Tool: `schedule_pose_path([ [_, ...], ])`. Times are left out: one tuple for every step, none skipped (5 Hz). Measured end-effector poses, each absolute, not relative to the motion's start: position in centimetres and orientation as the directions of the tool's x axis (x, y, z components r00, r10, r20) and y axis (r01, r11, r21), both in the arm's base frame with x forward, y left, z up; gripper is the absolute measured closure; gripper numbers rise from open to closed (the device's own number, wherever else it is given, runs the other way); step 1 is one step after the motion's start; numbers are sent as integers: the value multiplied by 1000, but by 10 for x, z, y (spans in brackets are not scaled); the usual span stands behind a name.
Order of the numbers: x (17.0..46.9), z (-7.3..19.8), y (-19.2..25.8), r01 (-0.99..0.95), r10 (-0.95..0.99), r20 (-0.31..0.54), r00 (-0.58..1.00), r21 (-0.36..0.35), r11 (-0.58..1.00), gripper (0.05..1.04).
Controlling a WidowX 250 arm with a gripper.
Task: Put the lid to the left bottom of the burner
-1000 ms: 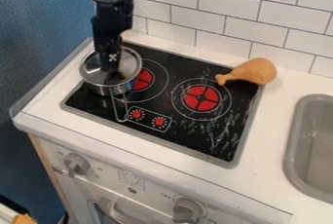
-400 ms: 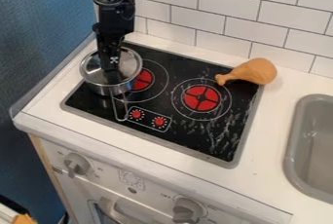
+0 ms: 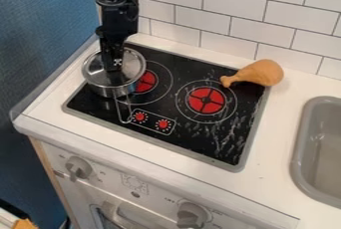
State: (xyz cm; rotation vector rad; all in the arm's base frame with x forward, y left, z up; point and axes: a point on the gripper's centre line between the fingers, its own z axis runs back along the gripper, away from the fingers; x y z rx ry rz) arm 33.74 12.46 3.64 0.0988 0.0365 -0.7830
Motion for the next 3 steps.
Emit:
schedule_pose_path([
  [337, 38, 121, 708, -705, -64, 706, 49, 705, 805],
  [339, 61, 116, 706, -707, -28, 707, 76, 704, 805],
  [344, 97, 88, 742, -753, 5, 658, 166, 649, 805],
])
